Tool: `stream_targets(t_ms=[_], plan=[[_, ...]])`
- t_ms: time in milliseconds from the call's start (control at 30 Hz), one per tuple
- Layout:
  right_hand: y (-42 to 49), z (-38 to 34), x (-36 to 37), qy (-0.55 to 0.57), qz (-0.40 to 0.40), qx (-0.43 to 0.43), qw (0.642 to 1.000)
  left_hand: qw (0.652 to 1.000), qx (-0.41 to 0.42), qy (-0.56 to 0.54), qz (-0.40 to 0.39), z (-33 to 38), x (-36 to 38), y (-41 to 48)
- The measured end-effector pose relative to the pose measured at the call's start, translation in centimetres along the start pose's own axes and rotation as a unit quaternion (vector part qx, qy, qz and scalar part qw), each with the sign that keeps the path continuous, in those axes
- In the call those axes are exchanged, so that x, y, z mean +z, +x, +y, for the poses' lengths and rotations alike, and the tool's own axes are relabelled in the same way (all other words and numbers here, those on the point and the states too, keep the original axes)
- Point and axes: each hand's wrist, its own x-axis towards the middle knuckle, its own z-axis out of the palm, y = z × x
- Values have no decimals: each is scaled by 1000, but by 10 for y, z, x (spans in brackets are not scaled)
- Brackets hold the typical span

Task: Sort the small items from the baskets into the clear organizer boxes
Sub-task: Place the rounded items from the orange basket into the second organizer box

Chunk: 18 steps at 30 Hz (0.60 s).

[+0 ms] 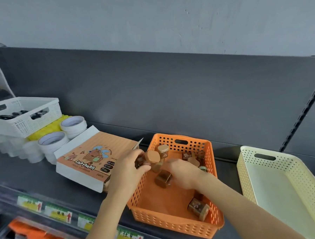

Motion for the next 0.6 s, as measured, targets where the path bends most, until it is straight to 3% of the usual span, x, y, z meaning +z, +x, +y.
stream_targets(t_ms=[200, 367, 600], plan=[[9, -4, 6, -7, -40, -5, 999, 998, -38, -46, 37, -7, -1, -2], [12, -9, 10, -30, -49, 25, 998, 998, -30, -56, 17, -9, 0, -2], [-3, -11, -11, 197, 64, 66, 976, 997, -26, -69, 7, -6, -1, -2]])
